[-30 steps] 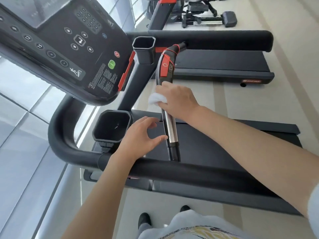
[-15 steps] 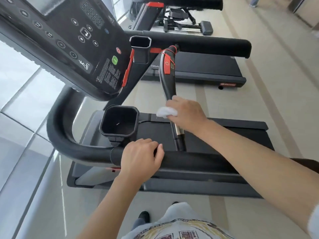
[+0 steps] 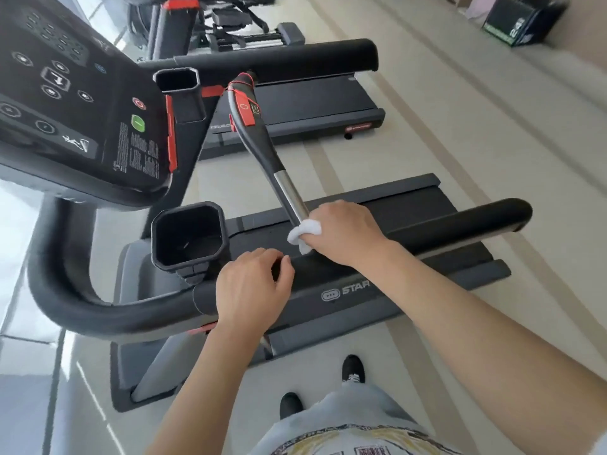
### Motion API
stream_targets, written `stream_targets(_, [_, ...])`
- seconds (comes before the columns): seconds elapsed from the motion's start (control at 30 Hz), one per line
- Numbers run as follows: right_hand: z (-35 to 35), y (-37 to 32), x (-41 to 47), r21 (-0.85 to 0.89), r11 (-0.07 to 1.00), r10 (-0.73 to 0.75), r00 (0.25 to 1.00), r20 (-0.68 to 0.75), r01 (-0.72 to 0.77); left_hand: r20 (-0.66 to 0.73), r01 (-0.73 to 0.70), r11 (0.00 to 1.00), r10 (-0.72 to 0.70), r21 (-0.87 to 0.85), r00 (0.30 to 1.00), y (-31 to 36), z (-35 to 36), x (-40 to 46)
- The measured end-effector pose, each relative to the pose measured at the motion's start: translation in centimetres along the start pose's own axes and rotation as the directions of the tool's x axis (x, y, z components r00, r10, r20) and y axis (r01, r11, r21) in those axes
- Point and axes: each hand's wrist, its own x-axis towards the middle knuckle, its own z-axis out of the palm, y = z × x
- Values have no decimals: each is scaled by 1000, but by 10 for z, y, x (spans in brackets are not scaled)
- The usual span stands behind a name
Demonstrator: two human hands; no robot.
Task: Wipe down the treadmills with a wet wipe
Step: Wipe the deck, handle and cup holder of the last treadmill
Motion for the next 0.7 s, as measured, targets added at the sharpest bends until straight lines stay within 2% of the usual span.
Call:
stream_targets(0.13, [2,11,-32,-16,999,39,996,-81,-40,73,41,997,-36,-69,997,8,0,0])
stream_targets(0.27, [4,36,-60,48,991,130,970,-207,-122,76,-5,994,13,-112,997,26,7,-2])
stream_targets(0.4, [2,77,-79,32,974,224,927,-302,-225,84,-41,991,52,-127,995,52,17,-2])
stream_targets(0.7, [-30,202,-138,167,914,406,833,-376,-370,114,-52,987,70,-151,991,155,62,15])
